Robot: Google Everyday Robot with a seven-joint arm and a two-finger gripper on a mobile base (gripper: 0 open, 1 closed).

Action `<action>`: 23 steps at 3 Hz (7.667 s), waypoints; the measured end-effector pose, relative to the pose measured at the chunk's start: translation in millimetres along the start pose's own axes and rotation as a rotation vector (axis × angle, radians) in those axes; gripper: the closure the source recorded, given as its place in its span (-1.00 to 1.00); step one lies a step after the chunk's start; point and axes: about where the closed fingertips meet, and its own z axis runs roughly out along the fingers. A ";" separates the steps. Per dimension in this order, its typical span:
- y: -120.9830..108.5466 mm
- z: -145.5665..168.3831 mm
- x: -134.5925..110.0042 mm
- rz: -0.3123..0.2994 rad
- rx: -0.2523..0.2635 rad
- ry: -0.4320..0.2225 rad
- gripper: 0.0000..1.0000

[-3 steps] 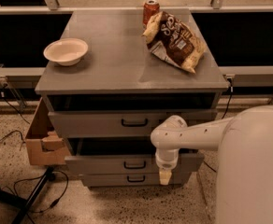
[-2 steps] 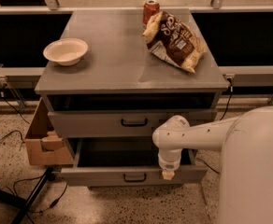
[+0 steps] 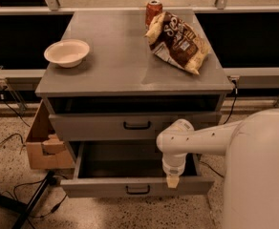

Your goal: Open middle drawer

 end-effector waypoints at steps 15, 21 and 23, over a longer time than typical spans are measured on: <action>169.9 -1.4 53.9 0.163 0.070 -0.143 1.00; 203.1 -6.1 66.7 0.183 0.092 -0.170 0.25; 203.4 -6.2 67.0 0.182 0.092 -0.169 -0.68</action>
Offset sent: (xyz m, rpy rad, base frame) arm -0.0007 -0.0003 -0.0004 -0.0004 0.0018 0.0000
